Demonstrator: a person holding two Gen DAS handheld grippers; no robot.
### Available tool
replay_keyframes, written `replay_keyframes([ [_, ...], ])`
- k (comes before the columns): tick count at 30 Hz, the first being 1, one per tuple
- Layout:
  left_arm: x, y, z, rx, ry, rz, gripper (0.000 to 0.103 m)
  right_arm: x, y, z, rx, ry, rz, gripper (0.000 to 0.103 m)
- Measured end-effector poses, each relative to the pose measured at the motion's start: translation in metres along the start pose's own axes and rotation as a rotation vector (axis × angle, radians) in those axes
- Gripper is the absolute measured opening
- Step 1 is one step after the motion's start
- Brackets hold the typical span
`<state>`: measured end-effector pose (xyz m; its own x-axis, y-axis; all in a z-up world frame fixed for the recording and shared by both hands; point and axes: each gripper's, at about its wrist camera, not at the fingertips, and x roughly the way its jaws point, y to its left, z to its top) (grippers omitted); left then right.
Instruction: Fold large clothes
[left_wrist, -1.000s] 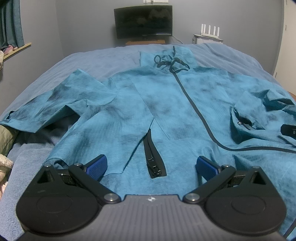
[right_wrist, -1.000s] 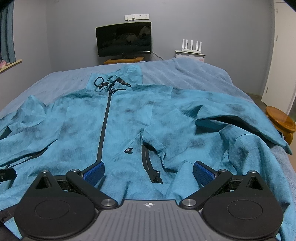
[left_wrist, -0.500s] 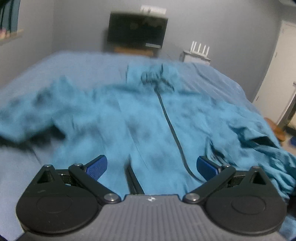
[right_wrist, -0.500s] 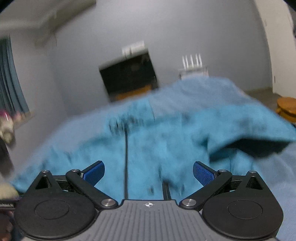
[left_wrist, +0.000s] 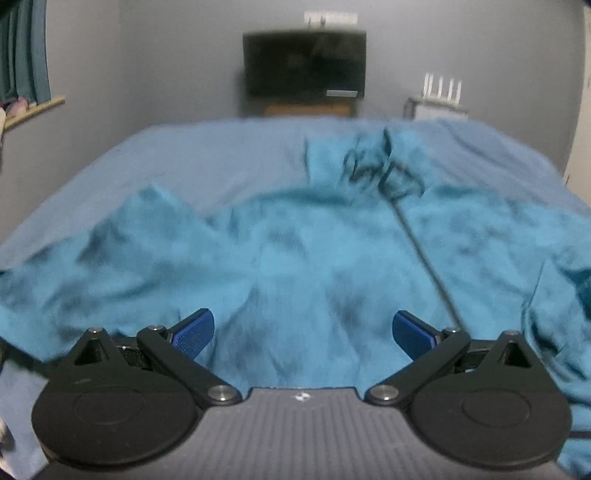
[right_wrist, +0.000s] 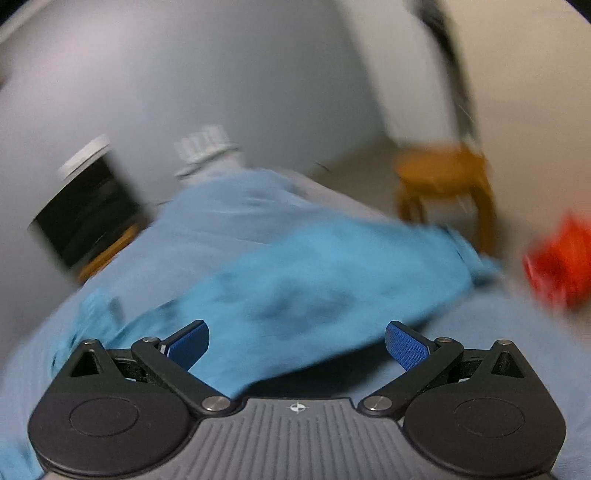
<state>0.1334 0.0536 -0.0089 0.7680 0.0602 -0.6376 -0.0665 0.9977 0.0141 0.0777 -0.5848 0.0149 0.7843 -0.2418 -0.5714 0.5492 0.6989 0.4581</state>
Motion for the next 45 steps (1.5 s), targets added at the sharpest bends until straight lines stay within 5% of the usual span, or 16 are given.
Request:
replay_keyframes([
  [4, 0.033, -0.004, -0.017, 0.008, 0.091, 0.015, 0.103, 0.043, -0.058, 0.001, 0.216, 0.029, -0.087, 0.098],
  [6, 0.044, -0.002, -0.021, -0.023, 0.124, 0.0, 0.103, 0.068, -0.074, -0.009, 0.291, 0.034, -0.1, 0.084],
  [13, 0.061, -0.001, -0.026, -0.069, 0.182, -0.023, 0.103, 0.123, -0.108, -0.026, 0.527, 0.004, -0.019, 0.068],
  [18, 0.068, -0.008, -0.024, -0.058, 0.203, -0.03, 0.103, 0.142, -0.121, -0.01, 0.525, -0.092, -0.047, 0.02],
  [21, 0.068, -0.008, -0.023, -0.057, 0.202, -0.03, 0.103, 0.142, -0.118, 0.003, 0.486, -0.135, -0.074, 0.006],
  [26, 0.067, -0.009, -0.023, -0.058, 0.195, -0.037, 0.103, 0.116, -0.038, 0.036, 0.199, -0.273, -0.051, 0.003],
  [33, 0.062, -0.004, -0.023, -0.076, 0.171, -0.06, 0.103, 0.052, 0.154, 0.032, -0.302, -0.408, 0.288, 0.003],
  [39, 0.058, 0.002, -0.024, -0.102, 0.152, -0.079, 0.103, 0.019, 0.304, -0.06, -0.689, -0.326, 0.582, 0.003],
  [45, 0.06, 0.011, -0.027, -0.141, 0.162, -0.102, 0.103, 0.032, 0.376, -0.204, -0.938, -0.032, 0.679, 0.009],
])
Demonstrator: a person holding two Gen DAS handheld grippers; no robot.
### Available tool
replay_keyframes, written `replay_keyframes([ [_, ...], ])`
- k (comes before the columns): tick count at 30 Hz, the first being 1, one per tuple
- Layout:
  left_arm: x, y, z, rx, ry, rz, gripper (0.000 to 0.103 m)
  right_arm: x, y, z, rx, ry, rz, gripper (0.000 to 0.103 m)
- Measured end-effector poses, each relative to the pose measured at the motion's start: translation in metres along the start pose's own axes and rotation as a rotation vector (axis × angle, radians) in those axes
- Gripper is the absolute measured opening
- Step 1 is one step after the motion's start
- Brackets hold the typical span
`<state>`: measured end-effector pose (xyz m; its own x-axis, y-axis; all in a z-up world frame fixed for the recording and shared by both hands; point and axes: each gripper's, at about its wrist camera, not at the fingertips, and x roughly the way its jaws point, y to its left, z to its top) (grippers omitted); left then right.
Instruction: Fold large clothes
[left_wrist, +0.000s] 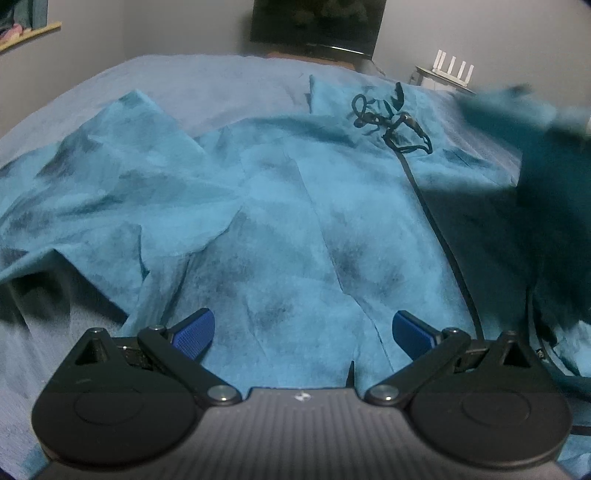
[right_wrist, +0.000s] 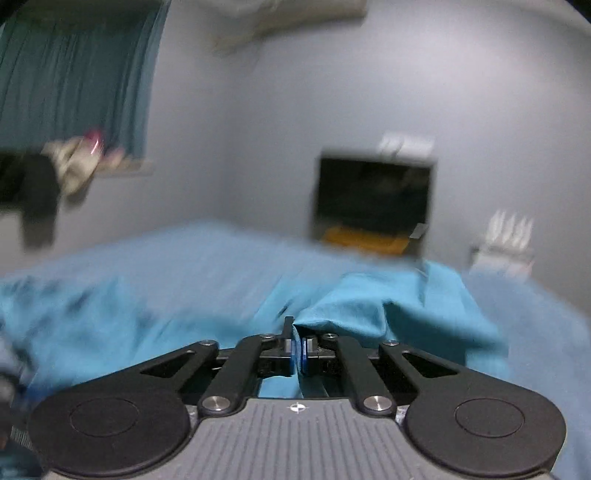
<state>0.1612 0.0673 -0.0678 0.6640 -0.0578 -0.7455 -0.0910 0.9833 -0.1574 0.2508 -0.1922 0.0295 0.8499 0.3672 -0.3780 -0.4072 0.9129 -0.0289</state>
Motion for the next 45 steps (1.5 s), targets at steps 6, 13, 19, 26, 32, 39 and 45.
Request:
replay_keyframes([
  [6, 0.013, 0.006, -0.001, -0.028, 0.074, -0.009, 0.103, 0.015, 0.033, -0.064, 0.198, 0.232, 0.058, 0.055],
  [13, 0.014, -0.036, 0.013, 0.099, 0.039, -0.073, 0.103, -0.063, -0.035, -0.098, 0.462, 0.148, -0.131, 0.075],
  [19, 0.039, -0.12, 0.041, 0.209, 0.019, -0.189, 0.103, -0.07, -0.079, -0.132, 0.623, 0.098, -0.248, 0.075],
  [26, 0.099, -0.22, 0.033, 0.563, 0.015, -0.055, 0.052, -0.049, -0.096, -0.16, 0.684, 0.144, -0.298, 0.075],
  [32, 0.075, -0.179, 0.051, 0.402, -0.11, -0.029, 0.011, -0.047, -0.1, -0.161, 0.699, 0.148, -0.285, 0.076],
  [39, 0.025, -0.064, 0.057, 0.04, -0.161, 0.062, 0.01, -0.046, -0.101, -0.158, 0.698, 0.162, -0.282, 0.076],
  [45, 0.034, -0.02, 0.027, -0.099, -0.009, 0.102, 0.032, -0.045, -0.095, -0.154, 0.663, 0.172, -0.271, 0.076],
])
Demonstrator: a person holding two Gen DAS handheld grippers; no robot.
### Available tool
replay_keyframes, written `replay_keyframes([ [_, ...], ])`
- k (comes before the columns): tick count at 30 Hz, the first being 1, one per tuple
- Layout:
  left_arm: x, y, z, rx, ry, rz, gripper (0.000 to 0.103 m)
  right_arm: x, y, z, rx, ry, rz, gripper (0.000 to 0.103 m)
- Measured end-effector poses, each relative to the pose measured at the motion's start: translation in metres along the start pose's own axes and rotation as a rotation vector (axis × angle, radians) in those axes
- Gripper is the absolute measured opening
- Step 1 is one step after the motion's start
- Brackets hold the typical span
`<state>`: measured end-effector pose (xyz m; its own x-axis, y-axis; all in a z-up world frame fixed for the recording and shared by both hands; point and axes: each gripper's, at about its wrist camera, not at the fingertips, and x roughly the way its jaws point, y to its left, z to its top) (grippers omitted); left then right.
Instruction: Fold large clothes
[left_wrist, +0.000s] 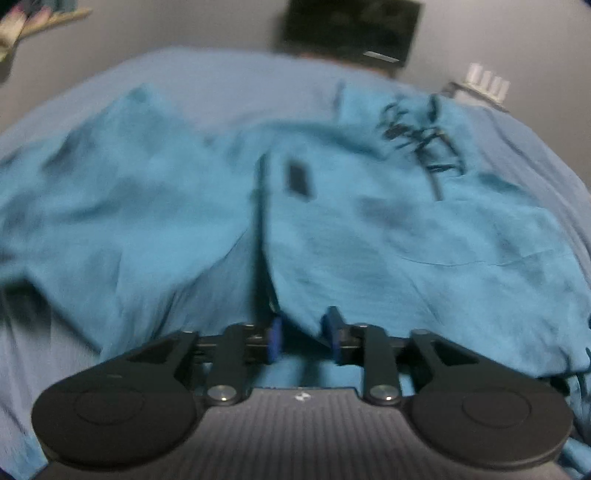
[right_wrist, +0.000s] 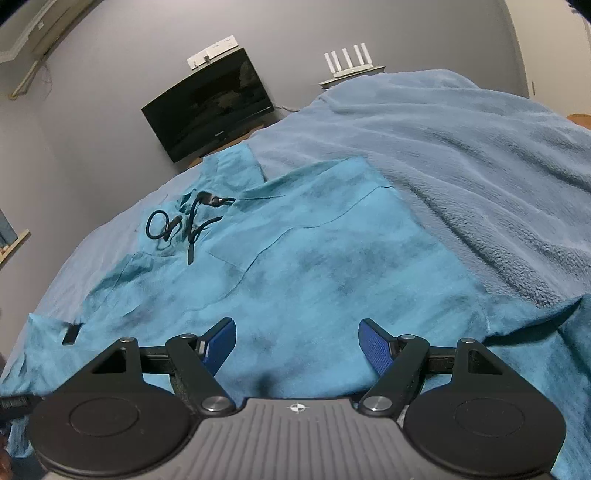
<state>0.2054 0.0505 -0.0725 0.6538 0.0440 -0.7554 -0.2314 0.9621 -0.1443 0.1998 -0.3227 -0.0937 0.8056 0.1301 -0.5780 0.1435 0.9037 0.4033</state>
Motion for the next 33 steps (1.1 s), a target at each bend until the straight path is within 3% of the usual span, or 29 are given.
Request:
replay_keyframes([
  [2, 0.002, 0.002, 0.001, -0.031, -0.007, 0.043, 0.053, 0.001, 0.002, 0.0, -0.01, 0.005, 0.001, 0.078],
  [4, 0.007, 0.005, 0.004, -0.045, -0.016, 0.052, 0.063, 0.002, 0.005, -0.001, -0.024, 0.019, 0.008, 0.081],
  [7, 0.01, 0.007, 0.004, -0.048, -0.008, 0.06, 0.063, 0.008, 0.009, -0.003, -0.05, 0.063, 0.007, 0.085],
  [12, -0.027, 0.007, 0.01, 0.027, -0.144, 0.063, 0.065, 0.013, 0.004, -0.007, -0.021, 0.106, -0.032, 0.086],
  [15, -0.059, 0.02, 0.022, 0.006, -0.25, 0.056, 0.083, 0.007, 0.001, -0.006, -0.015, 0.077, -0.024, 0.09],
  [17, -0.08, 0.04, 0.028, -0.032, -0.316, 0.068, 0.094, 0.002, 0.004, -0.005, -0.029, 0.056, -0.01, 0.092],
  [23, -0.112, 0.14, 0.04, -0.264, -0.339, 0.156, 0.094, -0.015, 0.018, -0.003, -0.094, -0.028, 0.03, 0.094],
  [25, -0.116, 0.172, 0.041, -0.296, -0.356, 0.219, 0.094, -0.019, 0.02, -0.002, -0.104, -0.045, 0.039, 0.094],
  [30, -0.102, 0.256, 0.041, -0.384, -0.292, 0.386, 0.094, -0.016, 0.02, -0.001, -0.101, -0.032, 0.03, 0.094],
  [33, -0.089, 0.301, 0.035, -0.468, -0.242, 0.384, 0.094, -0.012, 0.02, -0.002, -0.098, -0.021, 0.021, 0.094],
])
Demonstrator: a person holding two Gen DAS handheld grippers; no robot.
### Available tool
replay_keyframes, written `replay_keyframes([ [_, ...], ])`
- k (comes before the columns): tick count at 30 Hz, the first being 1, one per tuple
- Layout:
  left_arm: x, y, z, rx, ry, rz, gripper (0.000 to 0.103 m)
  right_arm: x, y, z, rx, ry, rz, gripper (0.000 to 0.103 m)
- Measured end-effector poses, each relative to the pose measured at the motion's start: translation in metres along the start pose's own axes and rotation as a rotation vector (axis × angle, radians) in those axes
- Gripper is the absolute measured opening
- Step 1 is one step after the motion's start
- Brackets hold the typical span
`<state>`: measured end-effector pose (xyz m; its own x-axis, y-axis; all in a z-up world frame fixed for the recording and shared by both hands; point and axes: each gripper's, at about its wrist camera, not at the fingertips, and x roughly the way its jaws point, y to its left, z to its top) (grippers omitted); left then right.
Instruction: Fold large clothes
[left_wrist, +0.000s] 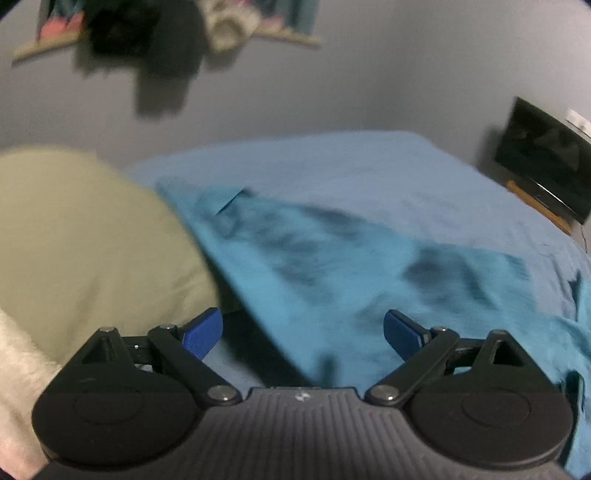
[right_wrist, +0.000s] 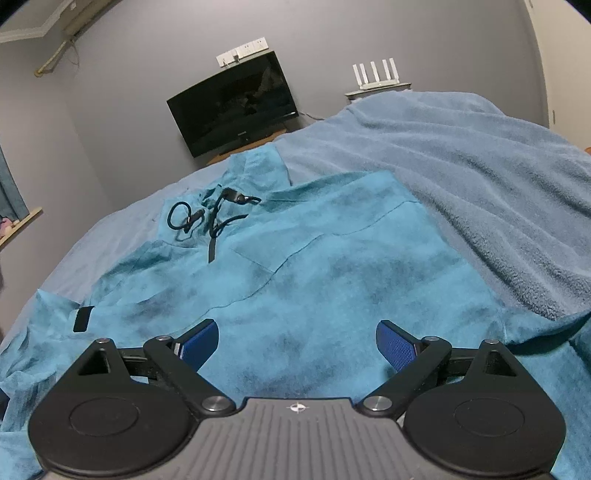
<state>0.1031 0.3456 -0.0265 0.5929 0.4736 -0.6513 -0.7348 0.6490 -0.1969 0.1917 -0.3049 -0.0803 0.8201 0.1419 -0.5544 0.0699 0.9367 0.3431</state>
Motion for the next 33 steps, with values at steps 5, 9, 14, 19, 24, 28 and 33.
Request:
replay_keyframes([
  [5, 0.038, 0.027, 0.002, -0.091, 0.051, -0.032, 0.085, 0.003, 0.003, -0.002, -0.014, 0.014, 0.004, 0.094],
  [9, 0.063, 0.037, 0.011, -0.124, 0.086, -0.016, 0.057, 0.007, 0.007, -0.003, -0.031, 0.029, -0.007, 0.094],
  [14, 0.069, 0.039, 0.025, -0.147, 0.058, -0.039, 0.006, 0.013, 0.013, -0.005, -0.061, 0.053, -0.015, 0.093],
  [19, 0.025, 0.011, 0.038, -0.036, -0.145, -0.092, 0.0, 0.012, 0.017, -0.006, -0.089, 0.057, -0.007, 0.093],
  [24, -0.047, -0.032, 0.047, 0.089, -0.332, -0.228, 0.0, 0.013, 0.013, -0.005, -0.085, 0.064, 0.005, 0.092],
  [28, -0.111, -0.083, 0.048, 0.177, -0.451, -0.39, 0.0, 0.011, 0.01, -0.005, -0.082, 0.059, 0.024, 0.092],
  [33, -0.178, -0.167, 0.029, 0.322, -0.528, -0.633, 0.0, 0.009, 0.008, -0.005, -0.079, 0.052, 0.05, 0.092],
])
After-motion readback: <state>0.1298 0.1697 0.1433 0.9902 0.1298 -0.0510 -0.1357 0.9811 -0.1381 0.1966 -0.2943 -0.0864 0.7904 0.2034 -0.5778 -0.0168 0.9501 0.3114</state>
